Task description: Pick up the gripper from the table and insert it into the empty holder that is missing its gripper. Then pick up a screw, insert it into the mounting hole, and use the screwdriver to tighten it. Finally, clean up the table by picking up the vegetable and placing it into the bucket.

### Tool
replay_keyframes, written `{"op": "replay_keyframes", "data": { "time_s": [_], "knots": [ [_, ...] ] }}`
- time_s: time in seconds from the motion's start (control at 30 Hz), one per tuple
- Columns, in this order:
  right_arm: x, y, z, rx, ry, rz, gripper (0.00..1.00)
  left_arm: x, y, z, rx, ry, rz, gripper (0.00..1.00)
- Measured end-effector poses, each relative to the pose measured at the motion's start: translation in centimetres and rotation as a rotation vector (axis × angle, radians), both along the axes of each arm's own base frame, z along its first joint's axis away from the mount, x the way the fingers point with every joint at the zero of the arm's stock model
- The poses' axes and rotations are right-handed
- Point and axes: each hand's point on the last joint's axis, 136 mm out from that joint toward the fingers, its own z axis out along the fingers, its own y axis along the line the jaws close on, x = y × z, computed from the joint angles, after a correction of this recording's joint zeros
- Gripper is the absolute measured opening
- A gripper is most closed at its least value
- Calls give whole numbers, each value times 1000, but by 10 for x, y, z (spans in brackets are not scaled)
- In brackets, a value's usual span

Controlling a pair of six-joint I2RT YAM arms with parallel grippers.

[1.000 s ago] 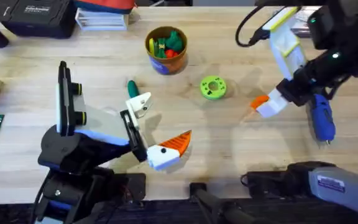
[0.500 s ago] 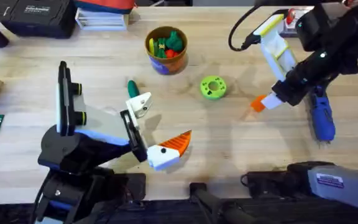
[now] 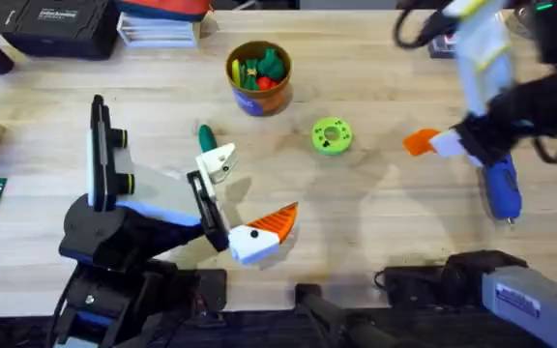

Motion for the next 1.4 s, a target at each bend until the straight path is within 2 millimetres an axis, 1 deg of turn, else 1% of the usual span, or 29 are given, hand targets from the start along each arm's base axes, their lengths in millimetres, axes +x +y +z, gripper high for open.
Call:
{"op": "replay_keyframes", "data": {
  "time_s": [0.07, 0.13, 0.2, 0.23, 0.27, 0.33, 0.37, 0.4, 0.47, 0.53, 0.63, 0.73, 0.83, 0.93, 1.13, 1.3, 1.4],
  "knots": [
    [-12, 1, 16, 18, -50, -18, 8, 0, 0, 0, 0, 1, 0, 986],
    [-26, 2, 27, 48, -82, -41, 8, 0, 0, 0, 0, 1, 0, 985],
    [-33, 2, 37, 87, -129, -87, 7, 0, 0, 0, 0, 0, 0, 985],
    [-33, 2, 42, 113, -158, -108, 7, 0, 0, 0, 0, 0, 0, 986],
    [-30, 5, 48, 153, -199, -132, 7, 0, 0, 0, 0, 0, 0, 985],
    [-18, 15, 56, 264, -280, -162, 7, 0, 0, 0, 0, 1, 0, 985],
    [-12, 23, 59, 329, -305, -168, 7, 0, 0, 0, 0, 0, 0, 985],
    [-3, 34, 60, 420, -324, -168, 7, 0, 0, 0, 0, 0, 0, 985],
    [7, 54, 58, 579, -310, -174, 7, 0, 0, 0, 0, 1, 0, 985],
    [12, 69, 50, 720, -243, -219, 7, 0, 0, 0, 0, 0, 0, 985],
    [9, 84, 28, 876, -38, -378, 7, 0, 0, 0, 0, 0, 0, 985],
    [7, 94, 12, 962, 149, -501, 7, 0, 0, 0, 0, 1, 0, 985],
    [6, 110, 6, 1023, 292, -540, 7, 0, 0, 0, 0, 1, 0, 985],
    [3, 130, 5, 1071, 409, -517, 7, 0, 0, 0, 0, 0, 0, 985],
    [3, 176, 13, 1183, 567, -351, 7, 0, 0, 0, 0, 0, 0, 985],
    [-4, 209, 7, 1200, 709, -283, 7, 0, 0, 0, 0, 0, 0, 985],
    [-6, 229, 7, 1217, 760, -225, 7, 0, 0, 0, 0, 0, 0, 985]
  ]
}}
